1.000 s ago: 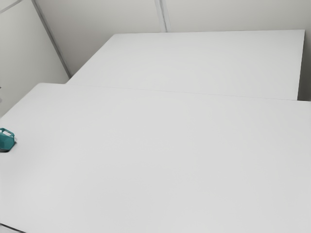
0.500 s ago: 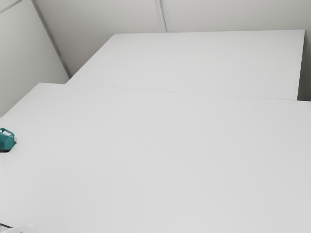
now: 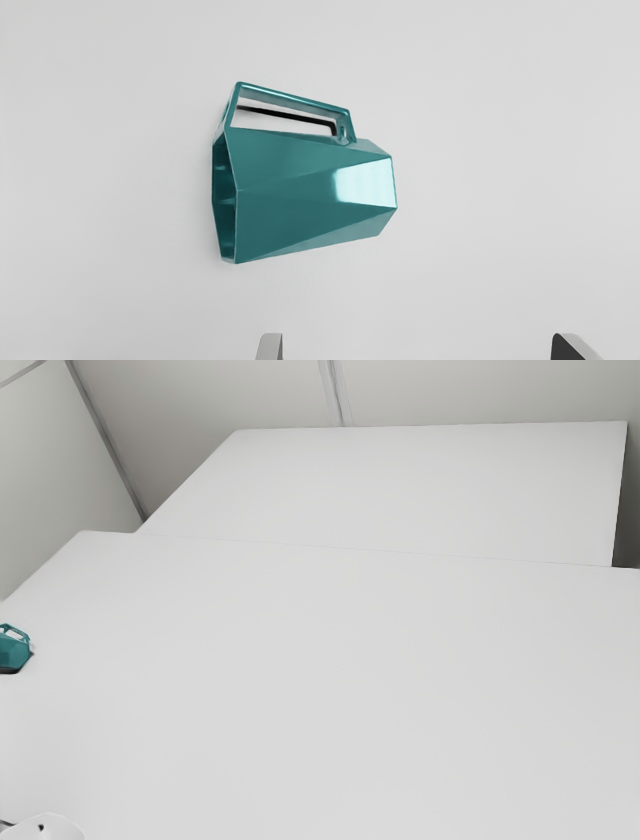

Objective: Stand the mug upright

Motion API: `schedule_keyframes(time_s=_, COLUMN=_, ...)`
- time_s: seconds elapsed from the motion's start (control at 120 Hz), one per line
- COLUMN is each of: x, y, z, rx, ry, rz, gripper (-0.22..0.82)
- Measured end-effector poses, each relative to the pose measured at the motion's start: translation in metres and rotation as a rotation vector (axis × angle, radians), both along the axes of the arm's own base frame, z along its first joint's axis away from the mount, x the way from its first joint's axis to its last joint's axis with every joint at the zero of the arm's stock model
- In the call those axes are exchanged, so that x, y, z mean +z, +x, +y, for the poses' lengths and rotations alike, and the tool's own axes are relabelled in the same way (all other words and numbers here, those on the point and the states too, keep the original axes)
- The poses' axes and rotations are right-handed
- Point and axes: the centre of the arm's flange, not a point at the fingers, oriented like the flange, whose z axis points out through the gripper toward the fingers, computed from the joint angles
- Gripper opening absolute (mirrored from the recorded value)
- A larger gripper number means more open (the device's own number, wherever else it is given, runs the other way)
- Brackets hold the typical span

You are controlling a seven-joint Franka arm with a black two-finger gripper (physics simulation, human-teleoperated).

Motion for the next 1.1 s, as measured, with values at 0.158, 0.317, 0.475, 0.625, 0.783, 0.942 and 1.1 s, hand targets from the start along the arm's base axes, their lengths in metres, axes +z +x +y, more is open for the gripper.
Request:
schedule_keyframes(time_s=0.158, x=-0.019, y=-0.026, z=0.017, rx=0.016, ry=-0.022, rz=0.007, gripper=0.58)
schedule_keyframes(time_s=0.317, x=-0.025, y=-0.032, z=0.037, rx=0.021, ry=-0.012, rz=0.01, gripper=0.58)
schedule_keyframes(time_s=0.475, x=-0.033, y=-0.024, z=0.053, rx=0.015, ry=0.01, rz=-0.01, gripper=0.58)
schedule_keyframes(time_s=0.625, x=-0.051, y=-0.019, z=0.06, rx=0.022, ry=-0.024, rz=-0.087, gripper=0.58)
schedule_keyframes(time_s=0.783, x=-0.067, y=-0.012, z=0.063, rx=0.026, ry=-0.086, rz=-0.236, gripper=0.58)
schedule_keyframes(time_s=0.942, x=-0.084, y=-0.008, z=0.065, rx=0.015, ry=-0.125, rz=-0.339, gripper=0.58)
schedule_keyframes(time_s=1.1, x=-0.1, y=-0.006, z=0.062, rx=-0.002, ry=-0.167, rz=-0.389, gripper=0.59)
